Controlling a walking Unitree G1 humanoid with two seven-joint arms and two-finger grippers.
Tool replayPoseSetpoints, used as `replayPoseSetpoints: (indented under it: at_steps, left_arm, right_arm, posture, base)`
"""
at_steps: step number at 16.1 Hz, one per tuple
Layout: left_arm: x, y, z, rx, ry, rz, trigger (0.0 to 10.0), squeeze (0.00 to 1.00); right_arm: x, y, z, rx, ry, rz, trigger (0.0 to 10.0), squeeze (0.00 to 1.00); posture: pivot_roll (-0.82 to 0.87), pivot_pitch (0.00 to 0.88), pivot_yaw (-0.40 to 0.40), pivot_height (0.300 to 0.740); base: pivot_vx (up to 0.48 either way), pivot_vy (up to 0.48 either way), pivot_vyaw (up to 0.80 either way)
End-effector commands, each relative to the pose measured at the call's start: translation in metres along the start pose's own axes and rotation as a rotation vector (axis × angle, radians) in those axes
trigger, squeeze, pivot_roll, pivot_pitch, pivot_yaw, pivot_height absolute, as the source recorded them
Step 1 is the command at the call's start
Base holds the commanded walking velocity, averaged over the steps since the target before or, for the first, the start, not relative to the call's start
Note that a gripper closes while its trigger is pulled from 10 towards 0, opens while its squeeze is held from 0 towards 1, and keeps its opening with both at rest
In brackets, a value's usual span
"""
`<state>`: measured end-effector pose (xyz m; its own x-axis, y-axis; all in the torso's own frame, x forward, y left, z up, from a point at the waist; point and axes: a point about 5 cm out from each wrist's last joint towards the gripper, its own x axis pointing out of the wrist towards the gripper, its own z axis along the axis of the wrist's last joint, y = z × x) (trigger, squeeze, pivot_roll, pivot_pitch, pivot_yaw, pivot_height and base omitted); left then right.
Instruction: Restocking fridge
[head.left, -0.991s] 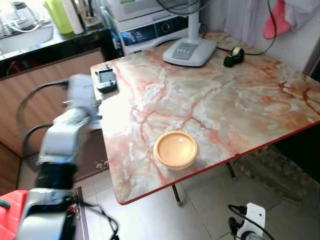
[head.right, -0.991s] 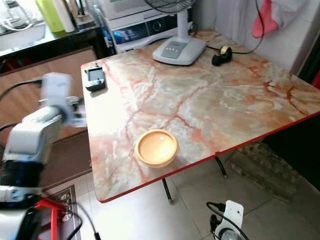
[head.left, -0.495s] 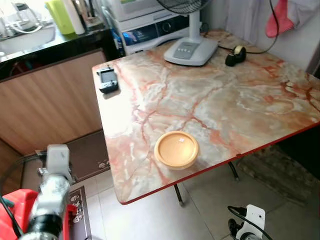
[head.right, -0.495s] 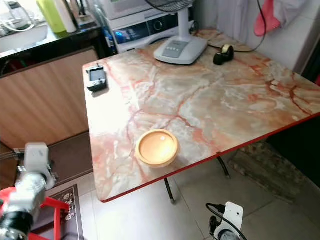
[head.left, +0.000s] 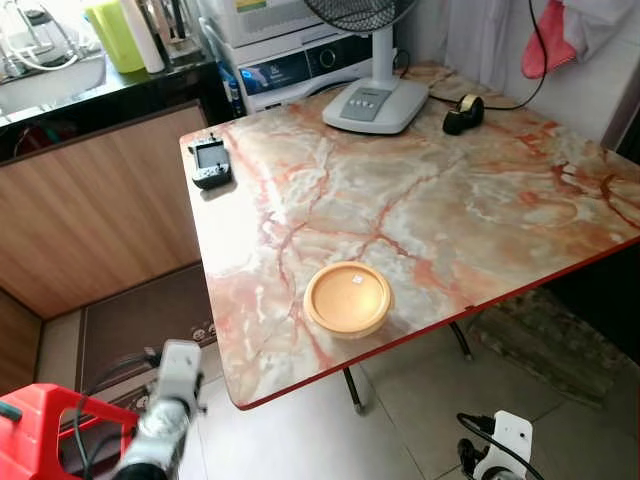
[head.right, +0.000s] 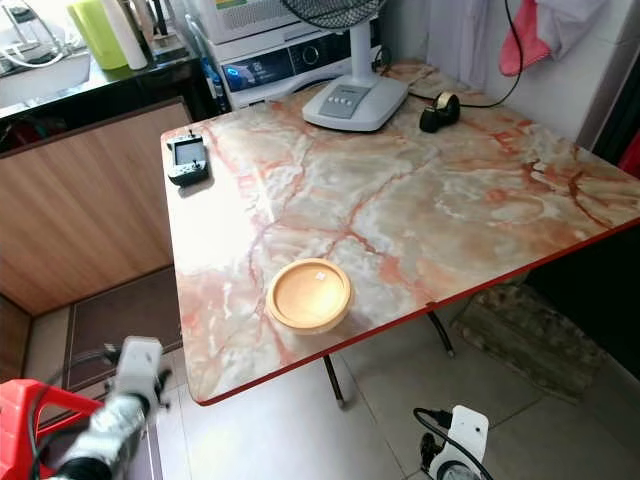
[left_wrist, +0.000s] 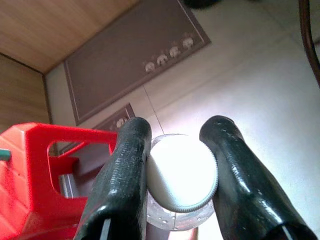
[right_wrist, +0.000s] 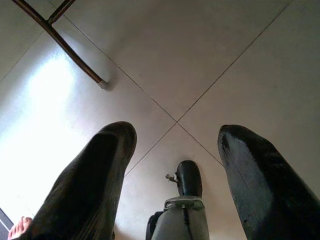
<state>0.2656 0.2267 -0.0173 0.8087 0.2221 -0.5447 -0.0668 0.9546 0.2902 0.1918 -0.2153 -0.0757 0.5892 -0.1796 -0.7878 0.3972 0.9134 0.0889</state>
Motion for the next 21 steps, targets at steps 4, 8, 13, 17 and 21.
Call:
replayPoseSetpoints:
  at_steps: [4,8,13,17,21]
  left_arm:
    - [-0.006,-0.017,-0.021,0.042,0.059,-0.025,10.0,0.0]
    - [-0.01,-0.019,-0.036,0.033,0.104,-0.006,10.0,0.0]
    - [-0.014,-0.005,-0.049,0.02,0.141,0.057,10.0,0.0]
    - [-0.016,-0.004,-0.053,0.019,0.148,0.068,10.0,0.0]
    - [-0.015,-0.002,-0.052,0.056,0.148,0.049,10.0,0.0]
  right_arm:
    - [-0.001,-0.006,-0.004,0.019,0.01,-0.019,10.0,0.0]
    - [-0.001,-0.012,0.0,-0.034,-0.012,-0.014,10.0,0.0]
    - [-0.001,-0.01,0.0,-0.091,0.004,0.032,10.0,0.0]
    - [-0.001,-0.008,0.001,-0.119,0.007,0.053,10.0,0.0]
    - [0.0,-0.003,0.004,-0.119,-0.009,0.074,10.0,0.0]
  posture:
    - [-0.05,0.0,0.103,0.74]
    - [-0.16,0.0,0.127,0.74]
    - [-0.03,0.0,0.072,0.74]
    - [0.01,0.0,0.045,0.74]
    - [0.03,0.0,0.04,0.74]
  base:
    - [0.0,0.0,0.0]
    - [0.0,0.0,0.0]
    - [0.0,0.0,0.0]
    - [0.0,0.0,0.0]
    - [0.0,0.0,0.0]
